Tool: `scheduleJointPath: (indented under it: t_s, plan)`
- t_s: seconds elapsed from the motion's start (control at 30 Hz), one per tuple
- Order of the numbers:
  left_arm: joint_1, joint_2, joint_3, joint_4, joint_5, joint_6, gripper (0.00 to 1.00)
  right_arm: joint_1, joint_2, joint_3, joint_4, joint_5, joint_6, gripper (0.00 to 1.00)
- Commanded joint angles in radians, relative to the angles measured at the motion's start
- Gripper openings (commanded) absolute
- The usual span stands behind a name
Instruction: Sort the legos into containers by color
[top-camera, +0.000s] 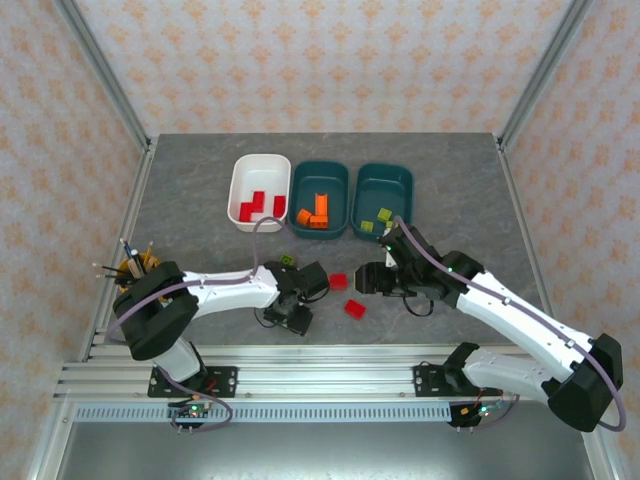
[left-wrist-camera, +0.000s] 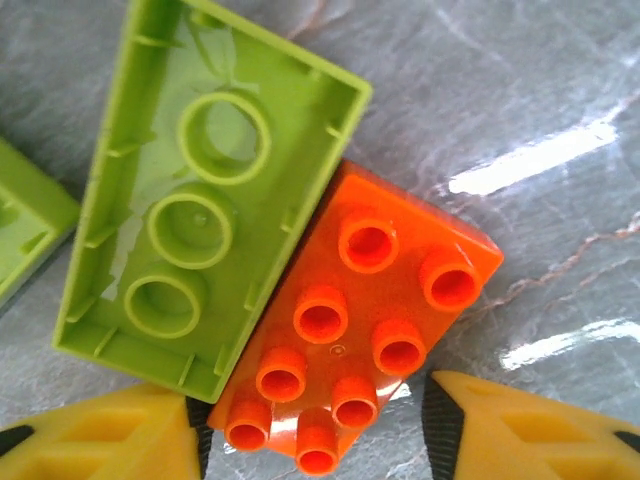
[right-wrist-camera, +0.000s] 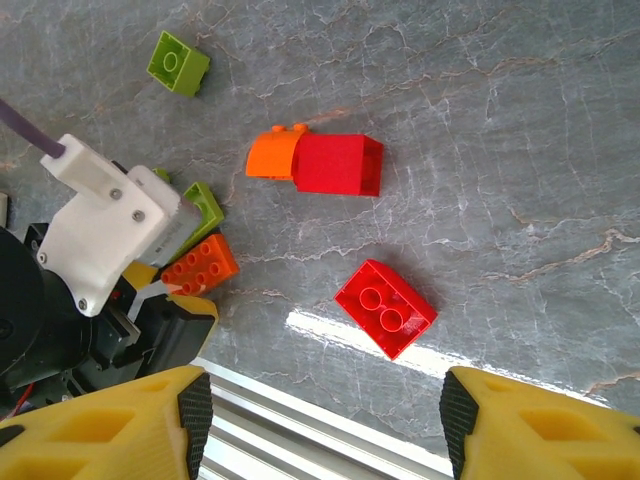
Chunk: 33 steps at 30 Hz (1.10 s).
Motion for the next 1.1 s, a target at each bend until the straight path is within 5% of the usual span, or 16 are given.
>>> scheduleJointPath:
  t_s: [0.0, 0.1, 0.2, 0.27, 0.73, 1.07]
  plan:
    - [-0.006, 0.034, 0.021, 0.086, 0.010, 0.026, 0.51, 0.004, 0.000, 0.013, 0.015, 0.012, 0.011, 0.64]
    - [-0.007, 0.039, 0.030, 0.085, 0.022, 0.035, 0.52, 0.004, -0.003, 0.008, 0.023, -0.014, 0.011, 0.63]
    - [-0.008, 0.068, 0.047, 0.071, 0.003, 0.035, 0.68, 0.004, -0.009, 0.005, 0.022, -0.033, 0.015, 0.63]
    - [-0.008, 0.090, 0.058, 0.064, -0.016, 0.035, 0.69, 0.004, -0.015, 0.003, 0.021, -0.034, 0.017, 0.63]
    - [-0.026, 0.170, 0.104, 0.088, -0.017, 0.037, 0.37, 0.004, -0.035, -0.012, 0.017, -0.014, 0.041, 0.63]
    - [-0.034, 0.069, 0.137, 0.027, -0.043, -0.007, 0.36, 0.004, -0.048, -0.009, 0.008, 0.008, 0.047, 0.62]
